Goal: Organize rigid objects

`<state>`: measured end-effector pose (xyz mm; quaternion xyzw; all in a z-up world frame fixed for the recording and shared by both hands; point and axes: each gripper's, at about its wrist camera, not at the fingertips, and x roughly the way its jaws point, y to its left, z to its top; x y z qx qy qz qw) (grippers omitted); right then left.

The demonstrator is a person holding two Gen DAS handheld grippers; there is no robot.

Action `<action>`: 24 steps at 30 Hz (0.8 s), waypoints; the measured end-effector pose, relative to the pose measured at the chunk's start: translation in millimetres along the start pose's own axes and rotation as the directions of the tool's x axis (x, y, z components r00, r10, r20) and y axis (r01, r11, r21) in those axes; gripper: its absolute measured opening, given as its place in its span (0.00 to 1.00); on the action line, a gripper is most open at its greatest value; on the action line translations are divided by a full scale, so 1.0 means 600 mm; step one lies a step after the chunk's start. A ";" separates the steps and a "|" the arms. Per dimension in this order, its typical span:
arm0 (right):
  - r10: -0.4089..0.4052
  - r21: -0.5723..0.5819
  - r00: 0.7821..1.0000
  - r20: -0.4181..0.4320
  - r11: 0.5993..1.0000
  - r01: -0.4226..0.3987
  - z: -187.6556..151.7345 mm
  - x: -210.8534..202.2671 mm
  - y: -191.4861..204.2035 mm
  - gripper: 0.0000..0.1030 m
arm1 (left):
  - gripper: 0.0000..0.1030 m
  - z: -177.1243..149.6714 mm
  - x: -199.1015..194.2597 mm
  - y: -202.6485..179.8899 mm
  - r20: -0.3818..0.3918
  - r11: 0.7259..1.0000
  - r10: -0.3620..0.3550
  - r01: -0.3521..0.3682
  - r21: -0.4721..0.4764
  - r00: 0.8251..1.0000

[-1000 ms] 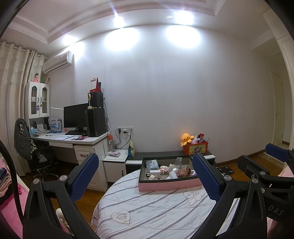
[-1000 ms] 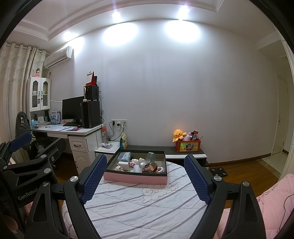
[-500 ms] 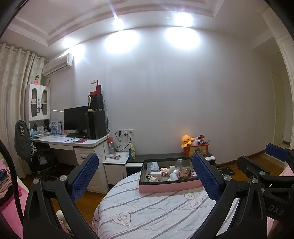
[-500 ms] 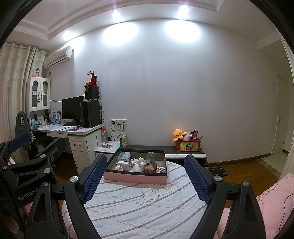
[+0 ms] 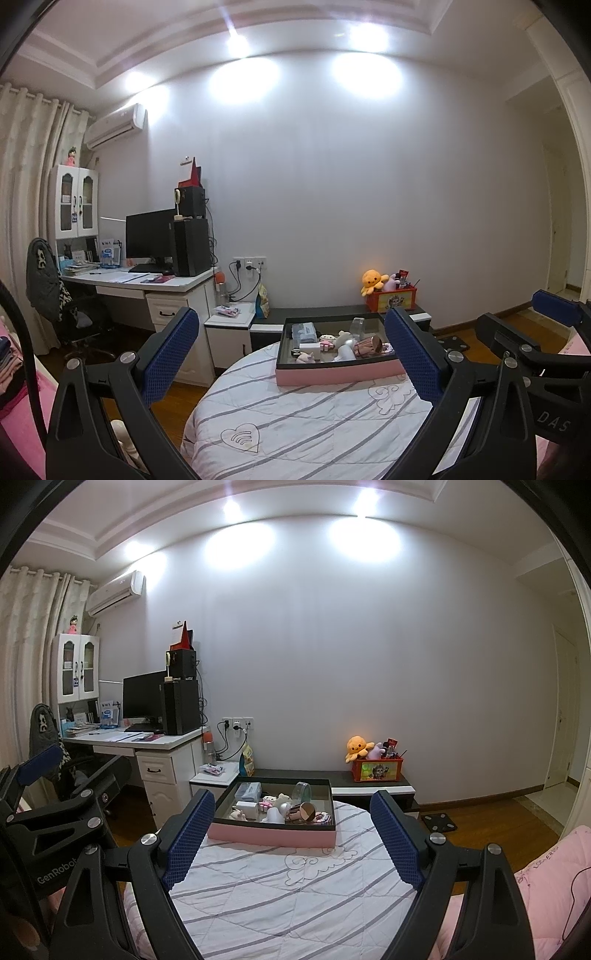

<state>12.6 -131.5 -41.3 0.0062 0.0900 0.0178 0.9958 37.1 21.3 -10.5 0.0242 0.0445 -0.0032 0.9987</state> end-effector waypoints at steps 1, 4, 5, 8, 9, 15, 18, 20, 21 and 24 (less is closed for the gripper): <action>-0.002 -0.001 1.000 0.000 1.000 0.002 0.001 0.001 0.000 0.85 | 0.98 0.000 0.000 0.000 0.000 1.000 -0.001 0.001 -0.002 1.000; -0.002 -0.001 1.000 0.000 1.000 0.002 0.001 0.002 0.001 0.85 | 0.98 -0.001 0.002 0.001 -0.004 1.000 -0.003 0.003 -0.002 1.000; -0.003 -0.002 1.000 -0.001 1.000 0.003 0.001 0.002 0.001 0.85 | 0.98 -0.001 0.003 0.001 -0.005 1.000 -0.002 0.002 0.000 1.000; -0.005 -0.001 1.000 -0.007 1.000 0.005 0.002 0.003 0.004 0.85 | 0.98 -0.001 0.004 0.003 -0.005 1.000 -0.004 0.004 -0.003 1.000; -0.005 0.000 1.000 -0.008 1.000 0.005 0.003 0.003 0.005 0.85 | 0.98 -0.001 0.003 0.002 -0.005 1.000 -0.004 0.004 -0.003 1.000; -0.007 -0.001 1.000 -0.009 1.000 0.007 0.004 0.005 0.009 0.85 | 0.98 -0.003 0.007 0.008 -0.008 1.000 -0.003 0.003 -0.002 1.000; -0.009 -0.004 1.000 -0.011 1.000 0.009 0.005 0.007 0.013 0.85 | 0.99 -0.003 0.009 0.011 -0.011 1.000 -0.004 0.004 -0.006 1.000; -0.009 -0.004 1.000 -0.012 1.000 0.009 0.006 0.007 0.015 0.85 | 0.99 -0.003 0.009 0.012 -0.010 1.000 -0.003 0.003 -0.007 1.000; -0.010 -0.004 1.000 -0.012 1.000 0.010 0.006 0.008 0.016 0.85 | 0.99 -0.003 0.009 0.012 -0.010 1.000 -0.003 0.003 -0.005 1.000; -0.010 -0.005 1.000 -0.013 1.000 0.010 0.007 0.010 0.017 0.85 | 0.99 -0.002 0.009 0.015 -0.010 1.000 -0.001 0.001 -0.006 1.000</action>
